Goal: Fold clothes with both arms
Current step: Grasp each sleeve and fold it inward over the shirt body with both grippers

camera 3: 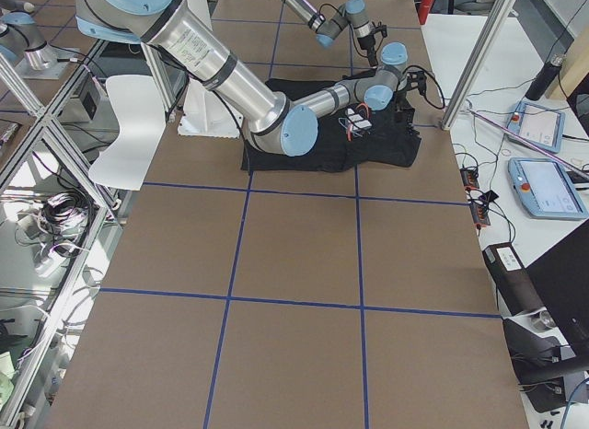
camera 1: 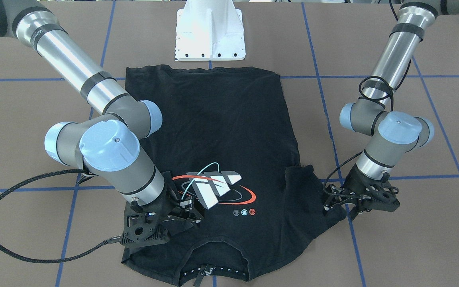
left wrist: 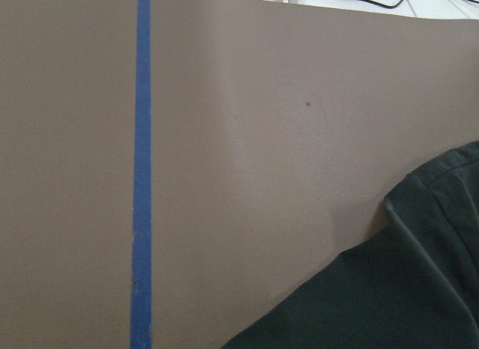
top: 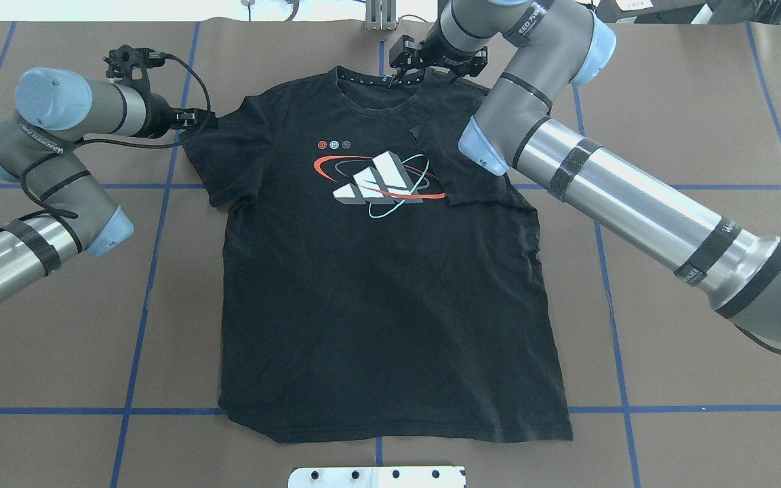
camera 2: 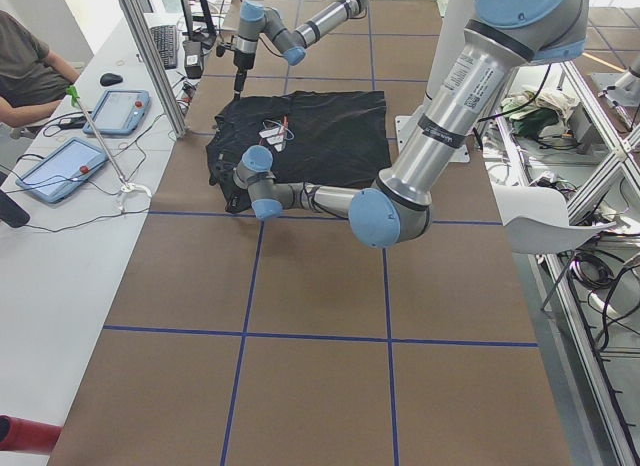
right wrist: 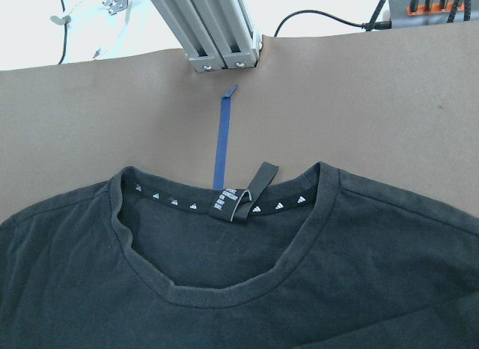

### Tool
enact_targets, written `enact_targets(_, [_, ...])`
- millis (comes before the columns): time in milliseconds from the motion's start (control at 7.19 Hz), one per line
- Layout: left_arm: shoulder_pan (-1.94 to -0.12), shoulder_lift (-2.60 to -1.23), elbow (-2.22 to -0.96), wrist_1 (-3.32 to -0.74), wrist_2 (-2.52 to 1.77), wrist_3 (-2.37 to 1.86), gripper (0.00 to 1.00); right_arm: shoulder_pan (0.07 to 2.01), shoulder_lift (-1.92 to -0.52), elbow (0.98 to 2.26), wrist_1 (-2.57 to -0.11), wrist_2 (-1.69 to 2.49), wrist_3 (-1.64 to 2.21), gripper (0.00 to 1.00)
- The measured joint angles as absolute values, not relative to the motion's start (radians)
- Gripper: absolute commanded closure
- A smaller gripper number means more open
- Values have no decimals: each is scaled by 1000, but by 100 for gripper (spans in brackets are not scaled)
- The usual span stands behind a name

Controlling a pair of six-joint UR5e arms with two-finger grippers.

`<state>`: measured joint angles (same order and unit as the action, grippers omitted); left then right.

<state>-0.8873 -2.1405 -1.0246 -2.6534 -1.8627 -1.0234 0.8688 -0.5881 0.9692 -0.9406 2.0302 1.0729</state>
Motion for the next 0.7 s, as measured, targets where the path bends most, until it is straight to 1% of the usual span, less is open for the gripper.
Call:
enact_targets(278, [-888, -2132, -1025, -2652, -1862, -1019, 18, 885, -640, 1035, -942, 2062, 1076, 1])
enact_targets(417, [-889, -2129, -1026, -2652, -1862, -1018, 18, 887, -654, 1048, -943, 2066, 1075, 1])
enact_targets(696, [-889, -2123, -1028, -2650, -1862, -1018, 25, 891, -664, 1055, -942, 2068, 1070, 1])
